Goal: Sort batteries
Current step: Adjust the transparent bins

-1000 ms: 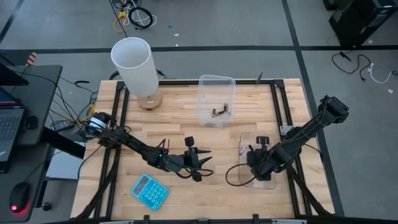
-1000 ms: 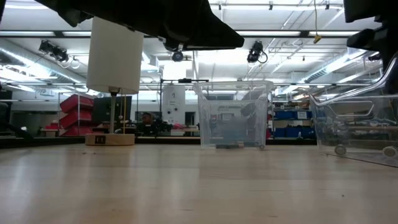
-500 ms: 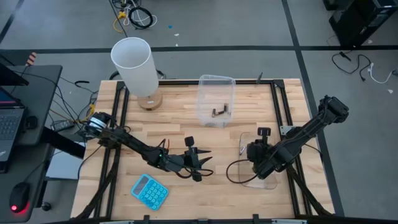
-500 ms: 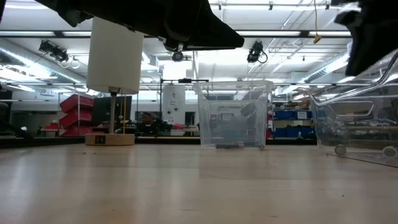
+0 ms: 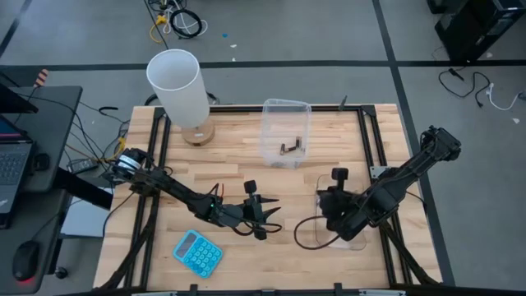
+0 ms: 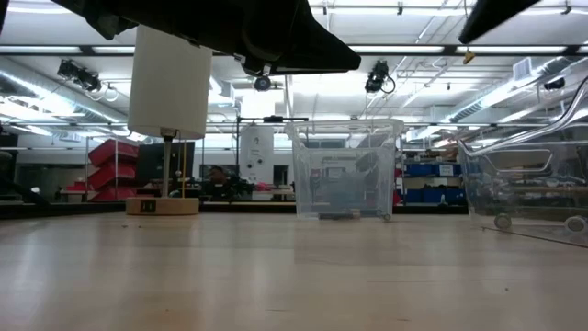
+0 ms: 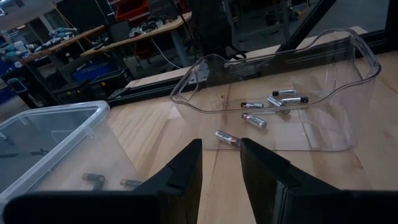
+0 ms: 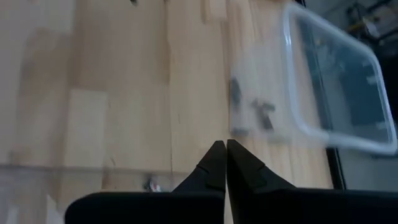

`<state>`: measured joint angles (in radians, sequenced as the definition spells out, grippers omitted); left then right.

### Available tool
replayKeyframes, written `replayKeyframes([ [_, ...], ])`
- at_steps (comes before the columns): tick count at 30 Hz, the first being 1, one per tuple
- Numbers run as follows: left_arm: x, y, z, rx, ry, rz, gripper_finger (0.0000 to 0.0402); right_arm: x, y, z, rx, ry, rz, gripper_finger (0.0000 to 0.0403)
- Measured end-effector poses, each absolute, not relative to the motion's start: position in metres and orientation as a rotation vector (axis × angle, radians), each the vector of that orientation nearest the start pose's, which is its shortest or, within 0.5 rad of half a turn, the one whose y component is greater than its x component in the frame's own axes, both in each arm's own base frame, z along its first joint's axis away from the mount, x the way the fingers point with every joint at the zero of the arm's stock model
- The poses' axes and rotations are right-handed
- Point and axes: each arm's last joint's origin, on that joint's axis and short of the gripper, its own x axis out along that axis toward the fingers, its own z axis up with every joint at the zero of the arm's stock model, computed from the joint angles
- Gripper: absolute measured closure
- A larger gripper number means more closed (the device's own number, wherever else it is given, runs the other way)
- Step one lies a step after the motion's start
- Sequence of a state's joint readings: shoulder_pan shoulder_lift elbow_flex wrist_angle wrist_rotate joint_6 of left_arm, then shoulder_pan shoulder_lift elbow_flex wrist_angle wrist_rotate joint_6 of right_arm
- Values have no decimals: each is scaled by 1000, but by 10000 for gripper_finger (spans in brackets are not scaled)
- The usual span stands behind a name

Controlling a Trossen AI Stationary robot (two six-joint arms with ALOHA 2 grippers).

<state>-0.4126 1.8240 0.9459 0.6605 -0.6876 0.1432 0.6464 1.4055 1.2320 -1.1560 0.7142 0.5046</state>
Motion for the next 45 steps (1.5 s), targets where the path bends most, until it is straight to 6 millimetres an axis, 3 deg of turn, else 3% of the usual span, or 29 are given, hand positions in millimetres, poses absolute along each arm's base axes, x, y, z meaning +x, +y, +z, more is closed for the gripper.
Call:
replayKeyframes([
  [17,349,-145,191,258,190,232,290,237,163,313,-376,651,-106,402],
  [27,342,-163,209,350,37,194,291,247,177,319,-394,445,-54,401],
  [33,337,-171,223,451,-79,200,291,253,179,311,-419,344,-39,402],
  [45,328,-183,238,542,-236,156,291,266,173,321,-392,212,84,402],
])
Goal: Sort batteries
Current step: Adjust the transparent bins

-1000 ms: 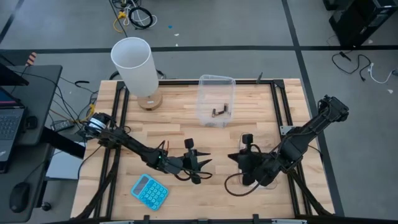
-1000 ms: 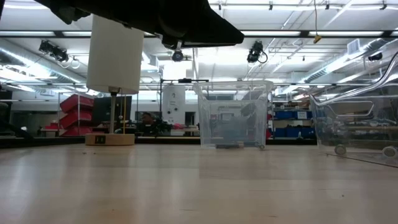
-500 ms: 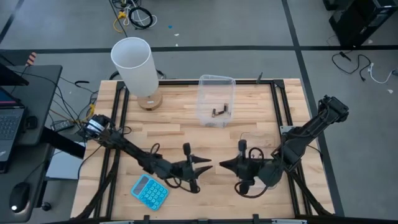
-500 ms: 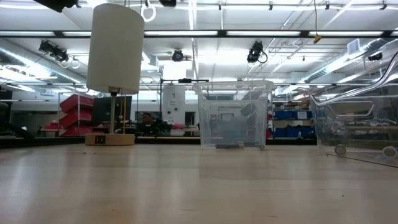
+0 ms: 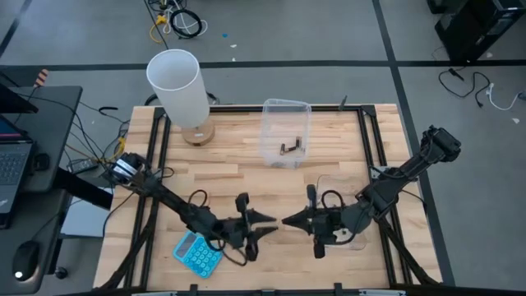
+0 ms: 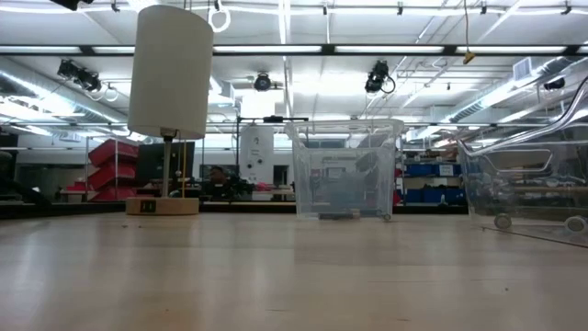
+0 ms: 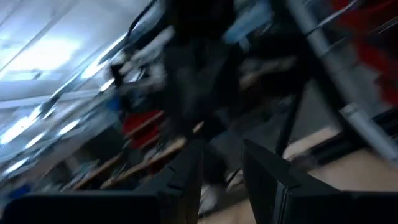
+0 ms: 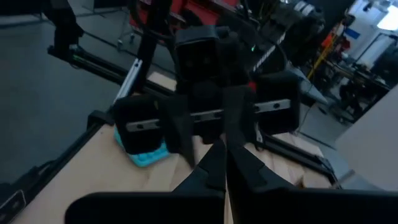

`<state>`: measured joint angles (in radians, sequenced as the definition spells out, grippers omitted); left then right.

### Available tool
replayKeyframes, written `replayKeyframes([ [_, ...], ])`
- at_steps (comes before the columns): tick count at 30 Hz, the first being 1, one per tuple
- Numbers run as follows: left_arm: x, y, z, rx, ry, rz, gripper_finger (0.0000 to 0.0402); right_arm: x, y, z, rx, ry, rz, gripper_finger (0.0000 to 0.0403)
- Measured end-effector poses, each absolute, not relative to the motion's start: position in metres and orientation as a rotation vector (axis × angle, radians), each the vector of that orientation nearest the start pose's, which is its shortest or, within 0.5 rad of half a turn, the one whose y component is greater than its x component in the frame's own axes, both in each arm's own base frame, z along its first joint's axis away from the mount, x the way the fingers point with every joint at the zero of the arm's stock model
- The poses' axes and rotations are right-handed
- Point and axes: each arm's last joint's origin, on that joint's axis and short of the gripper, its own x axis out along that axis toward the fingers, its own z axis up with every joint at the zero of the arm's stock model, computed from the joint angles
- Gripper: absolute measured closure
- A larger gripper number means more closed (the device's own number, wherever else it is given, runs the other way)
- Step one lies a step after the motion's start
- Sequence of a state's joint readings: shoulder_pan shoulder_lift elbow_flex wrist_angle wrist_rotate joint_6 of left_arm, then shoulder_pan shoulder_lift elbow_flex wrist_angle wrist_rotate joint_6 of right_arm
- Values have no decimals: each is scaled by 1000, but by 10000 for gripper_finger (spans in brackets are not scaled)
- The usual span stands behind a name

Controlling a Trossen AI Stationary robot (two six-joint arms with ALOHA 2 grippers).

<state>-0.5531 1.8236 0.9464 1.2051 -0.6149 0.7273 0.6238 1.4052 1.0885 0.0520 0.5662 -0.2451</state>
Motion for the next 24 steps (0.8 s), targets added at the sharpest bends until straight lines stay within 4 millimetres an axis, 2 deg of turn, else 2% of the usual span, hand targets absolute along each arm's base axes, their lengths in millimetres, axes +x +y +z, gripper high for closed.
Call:
replayKeyframes([
  [5,324,-192,244,579,-341,-15,293,270,167,321,-395,205,81,401],
  [10,326,-186,250,560,-400,-155,305,271,166,322,-415,203,79,402],
  [15,335,-167,253,505,-342,-200,322,271,167,322,-419,196,82,402],
  [24,348,-144,238,463,-152,-153,342,270,167,320,-426,218,88,402],
])
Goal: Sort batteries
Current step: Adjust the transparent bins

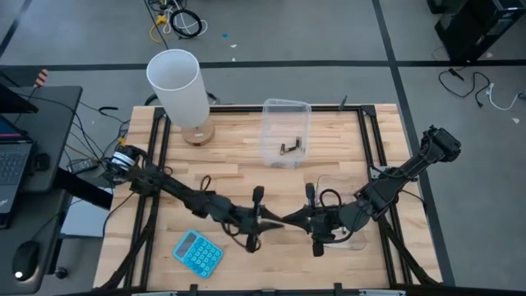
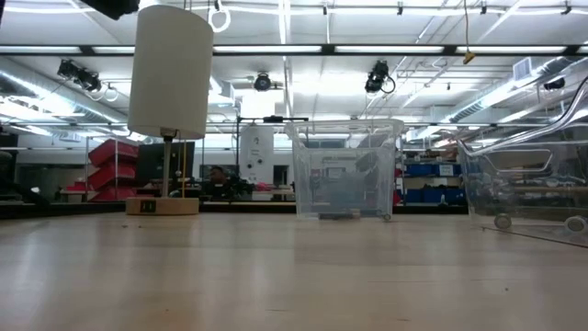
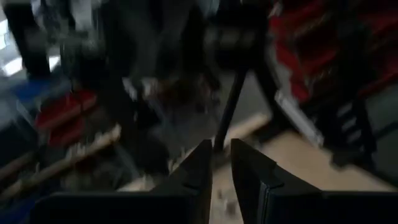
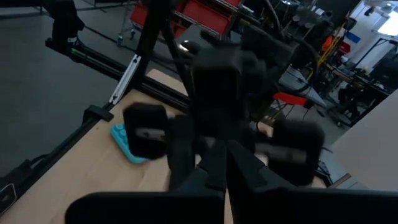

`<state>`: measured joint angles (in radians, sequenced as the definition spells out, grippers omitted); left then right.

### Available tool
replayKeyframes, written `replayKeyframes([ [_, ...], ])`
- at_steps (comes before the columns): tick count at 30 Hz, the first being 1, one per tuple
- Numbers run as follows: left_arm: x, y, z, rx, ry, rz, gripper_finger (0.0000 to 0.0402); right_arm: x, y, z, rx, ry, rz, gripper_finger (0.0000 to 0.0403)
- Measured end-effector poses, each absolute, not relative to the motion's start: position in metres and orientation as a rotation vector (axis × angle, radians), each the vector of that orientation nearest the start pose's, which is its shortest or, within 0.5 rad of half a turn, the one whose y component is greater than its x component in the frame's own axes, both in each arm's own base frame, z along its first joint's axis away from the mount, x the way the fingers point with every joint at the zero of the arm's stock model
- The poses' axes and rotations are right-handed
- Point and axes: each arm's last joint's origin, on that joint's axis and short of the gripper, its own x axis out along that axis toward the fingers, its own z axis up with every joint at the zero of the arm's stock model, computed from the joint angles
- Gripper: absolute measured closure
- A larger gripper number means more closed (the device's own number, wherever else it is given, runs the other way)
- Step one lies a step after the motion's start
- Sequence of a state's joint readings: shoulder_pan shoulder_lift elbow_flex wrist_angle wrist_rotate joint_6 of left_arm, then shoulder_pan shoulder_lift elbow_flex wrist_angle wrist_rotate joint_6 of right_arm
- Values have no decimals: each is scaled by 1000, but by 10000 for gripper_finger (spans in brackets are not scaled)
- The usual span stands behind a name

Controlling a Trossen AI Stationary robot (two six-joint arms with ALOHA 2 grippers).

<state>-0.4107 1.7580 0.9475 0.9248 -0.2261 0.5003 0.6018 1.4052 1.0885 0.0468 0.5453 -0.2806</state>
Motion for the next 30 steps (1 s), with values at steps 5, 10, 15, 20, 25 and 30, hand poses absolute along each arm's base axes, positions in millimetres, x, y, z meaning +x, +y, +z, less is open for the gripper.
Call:
replayKeyframes([
  [5,361,-139,233,480,94,-117,351,270,167,319,-429,223,89,401],
  [10,370,-135,241,537,397,-98,355,269,166,315,-417,268,89,402],
  [15,372,-132,247,574,443,-124,355,267,165,305,-396,298,85,402],
  [20,370,-125,256,573,417,-164,355,266,164,294,-375,292,82,402],
  [25,370,-114,271,552,340,-241,355,267,163,289,-366,235,75,402],
  [30,375,-99,273,526,319,-248,355,269,159,289,-376,211,60,402],
])
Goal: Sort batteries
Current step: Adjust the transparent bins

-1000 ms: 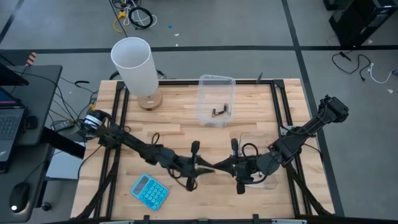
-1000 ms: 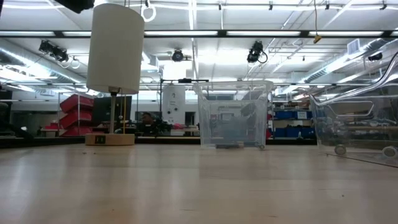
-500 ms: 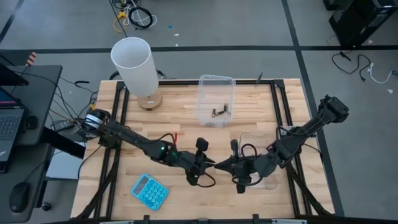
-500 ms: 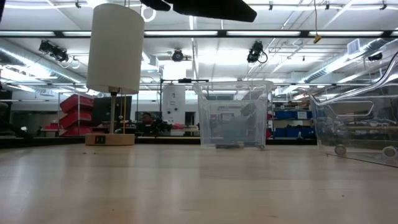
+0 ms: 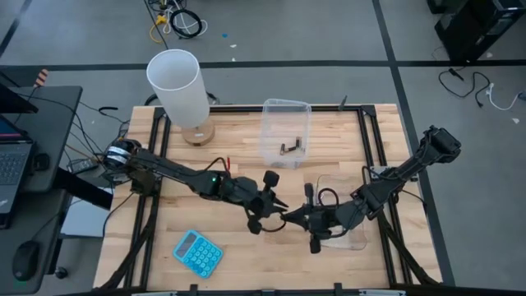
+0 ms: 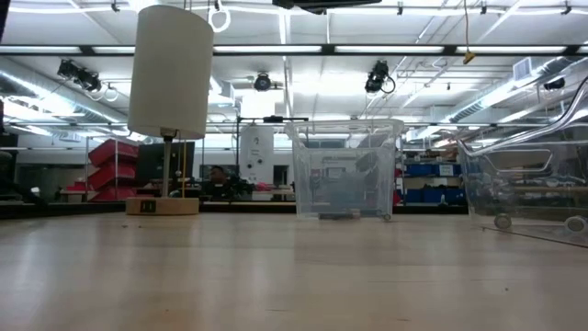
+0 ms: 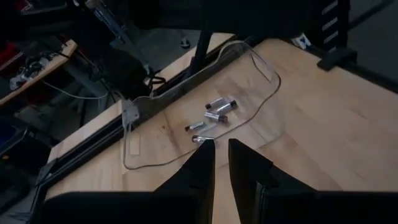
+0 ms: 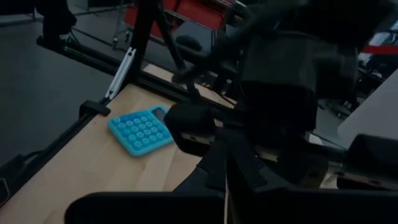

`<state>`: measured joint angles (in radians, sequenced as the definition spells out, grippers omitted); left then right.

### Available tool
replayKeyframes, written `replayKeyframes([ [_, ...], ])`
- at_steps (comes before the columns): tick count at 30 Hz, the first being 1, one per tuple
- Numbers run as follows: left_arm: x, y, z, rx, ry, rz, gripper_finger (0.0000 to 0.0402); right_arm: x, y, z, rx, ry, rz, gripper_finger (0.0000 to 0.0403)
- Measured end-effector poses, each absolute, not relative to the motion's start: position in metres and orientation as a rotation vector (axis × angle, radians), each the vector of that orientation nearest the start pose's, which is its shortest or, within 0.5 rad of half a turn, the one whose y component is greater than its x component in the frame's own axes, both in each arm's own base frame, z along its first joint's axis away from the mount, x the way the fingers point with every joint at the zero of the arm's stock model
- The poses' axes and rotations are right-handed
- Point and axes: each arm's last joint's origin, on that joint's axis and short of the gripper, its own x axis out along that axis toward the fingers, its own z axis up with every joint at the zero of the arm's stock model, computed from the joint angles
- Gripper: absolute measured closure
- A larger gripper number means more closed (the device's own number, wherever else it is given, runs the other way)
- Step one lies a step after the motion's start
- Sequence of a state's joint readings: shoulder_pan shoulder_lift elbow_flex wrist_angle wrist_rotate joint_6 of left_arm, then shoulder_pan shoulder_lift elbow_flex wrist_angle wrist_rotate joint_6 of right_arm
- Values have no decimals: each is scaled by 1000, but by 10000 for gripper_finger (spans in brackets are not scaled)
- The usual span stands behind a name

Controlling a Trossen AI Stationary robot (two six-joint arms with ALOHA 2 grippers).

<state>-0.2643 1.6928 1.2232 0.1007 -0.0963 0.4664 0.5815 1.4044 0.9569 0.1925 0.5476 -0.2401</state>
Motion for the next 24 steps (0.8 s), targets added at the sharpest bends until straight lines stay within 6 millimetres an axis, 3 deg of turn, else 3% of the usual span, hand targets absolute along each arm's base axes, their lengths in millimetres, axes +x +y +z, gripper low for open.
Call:
replayKeyframes([
  [13,370,-93,279,511,341,-195,355,271,159,293,-471,165,62,402],
  [24,304,-90,290,461,160,-162,356,268,165,297,-521,130,51,403],
])
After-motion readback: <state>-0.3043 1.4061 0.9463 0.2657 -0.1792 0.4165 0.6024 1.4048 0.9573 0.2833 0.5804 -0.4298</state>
